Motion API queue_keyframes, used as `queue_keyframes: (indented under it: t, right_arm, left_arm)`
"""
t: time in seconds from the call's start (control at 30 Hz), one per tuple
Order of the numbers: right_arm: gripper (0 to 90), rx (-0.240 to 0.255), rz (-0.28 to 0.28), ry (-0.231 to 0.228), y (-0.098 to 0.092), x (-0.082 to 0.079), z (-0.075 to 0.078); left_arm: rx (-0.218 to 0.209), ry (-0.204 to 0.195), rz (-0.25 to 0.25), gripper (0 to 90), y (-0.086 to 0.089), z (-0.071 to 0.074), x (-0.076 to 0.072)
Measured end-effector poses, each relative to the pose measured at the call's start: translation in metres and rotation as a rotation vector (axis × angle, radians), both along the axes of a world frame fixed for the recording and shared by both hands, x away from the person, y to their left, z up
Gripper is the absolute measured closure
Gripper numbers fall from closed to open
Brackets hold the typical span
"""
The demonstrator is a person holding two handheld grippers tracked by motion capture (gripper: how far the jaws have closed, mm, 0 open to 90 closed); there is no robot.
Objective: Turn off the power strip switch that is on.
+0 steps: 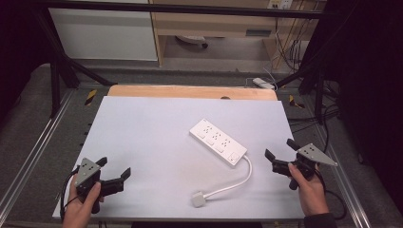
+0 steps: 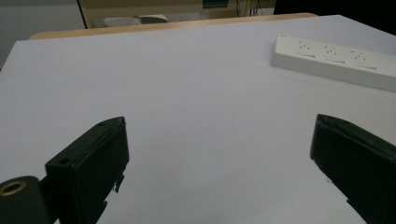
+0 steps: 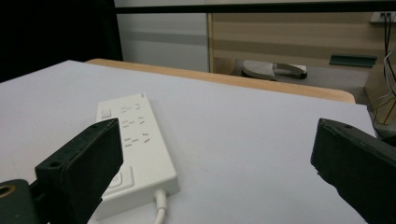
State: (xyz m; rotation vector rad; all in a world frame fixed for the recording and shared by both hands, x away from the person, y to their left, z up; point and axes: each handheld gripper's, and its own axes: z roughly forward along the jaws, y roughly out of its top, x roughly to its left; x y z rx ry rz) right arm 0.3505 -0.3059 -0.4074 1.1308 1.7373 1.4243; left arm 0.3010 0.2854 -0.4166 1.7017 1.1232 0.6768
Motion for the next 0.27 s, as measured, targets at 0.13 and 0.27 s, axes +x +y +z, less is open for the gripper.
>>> queue_keyframes:
  t: [0.13,0.27]
  right_arm:
    - [3.0,-0.029,0.021,0.041,0.006,0.001,-0.014]
    - [3.3,-0.045,0.038,0.089,0.013,0.003,-0.027]
  left_arm:
    - [-0.004,-0.004,0.001,4.4,0.0,0.0,0.0]
    - [-0.004,-0.006,-0.001,4.3,0.001,0.001,0.0]
